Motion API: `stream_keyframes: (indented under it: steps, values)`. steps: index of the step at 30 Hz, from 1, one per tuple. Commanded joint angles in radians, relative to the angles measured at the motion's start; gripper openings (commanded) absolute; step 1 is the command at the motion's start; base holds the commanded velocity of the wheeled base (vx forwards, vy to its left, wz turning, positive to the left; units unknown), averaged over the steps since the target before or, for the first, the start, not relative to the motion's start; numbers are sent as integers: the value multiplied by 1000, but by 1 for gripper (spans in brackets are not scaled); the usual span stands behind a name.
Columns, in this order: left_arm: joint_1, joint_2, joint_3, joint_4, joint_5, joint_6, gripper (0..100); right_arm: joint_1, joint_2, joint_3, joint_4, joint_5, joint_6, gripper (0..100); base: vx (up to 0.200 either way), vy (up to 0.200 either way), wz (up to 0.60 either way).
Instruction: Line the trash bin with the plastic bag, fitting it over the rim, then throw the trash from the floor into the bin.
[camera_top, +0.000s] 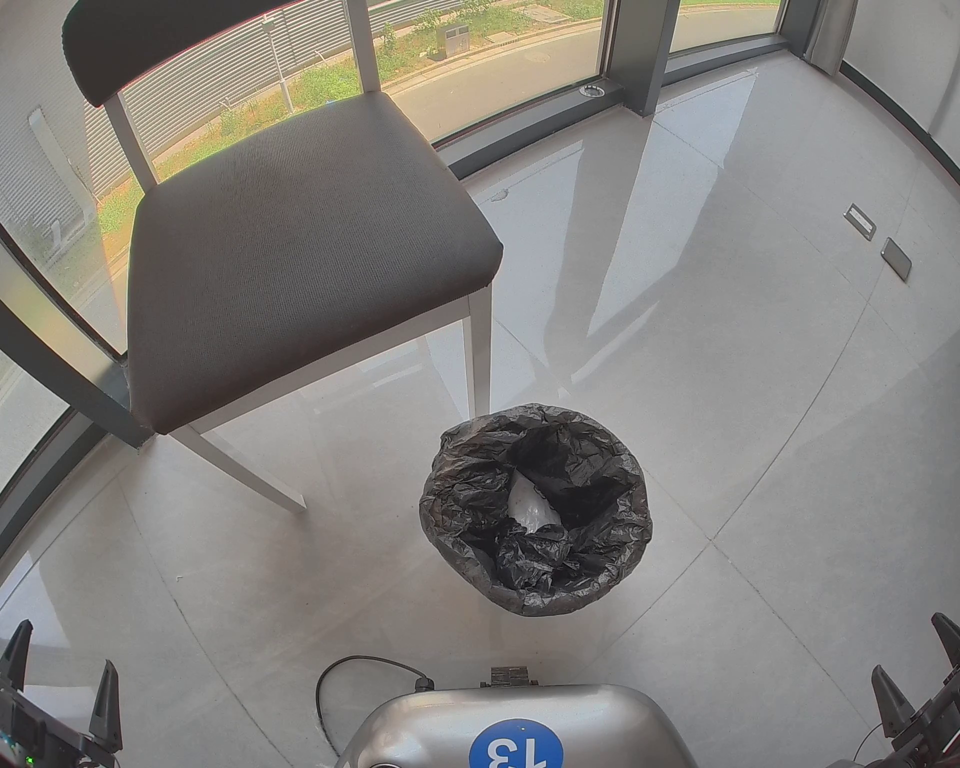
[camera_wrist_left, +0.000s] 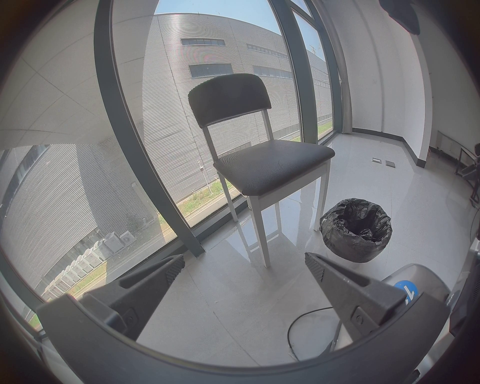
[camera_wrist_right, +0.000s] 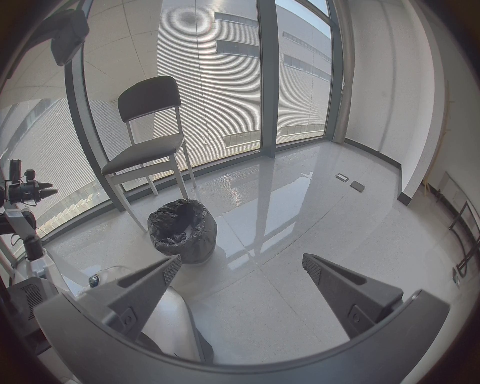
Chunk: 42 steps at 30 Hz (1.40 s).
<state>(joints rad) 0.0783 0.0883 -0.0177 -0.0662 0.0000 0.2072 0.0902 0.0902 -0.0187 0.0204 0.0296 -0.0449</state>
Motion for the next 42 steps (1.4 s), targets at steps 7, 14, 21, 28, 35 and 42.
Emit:
stream_keyframes:
  steps: [7, 14, 21, 28, 35, 42]
  values:
    - [0, 7, 15, 9, -55, -45, 100, 83, 8, 19, -23, -13, 56, 100, 0, 0, 0]
    - [0, 7, 10, 25, -158, -81, 100, 72, 8, 19, -23, -14, 56, 100, 0, 0, 0]
    - [0, 7, -10, 86, -196, -97, 100, 45, 8, 19, -23, -14, 56, 100, 0, 0, 0]
    - [0, 7, -10, 82, -189, -161, 100, -104, -52, 19, -22, -25, 59, 100, 0, 0, 0]
    - [1, 7, -7, 77, -98, -143, 100, -93, -83, 19, -22, -23, 54, 100, 0, 0, 0]
    - [0, 7, 15, 16, -29, -100, 100, -93, -83, 19, -22, -23, 54, 100, 0, 0, 0]
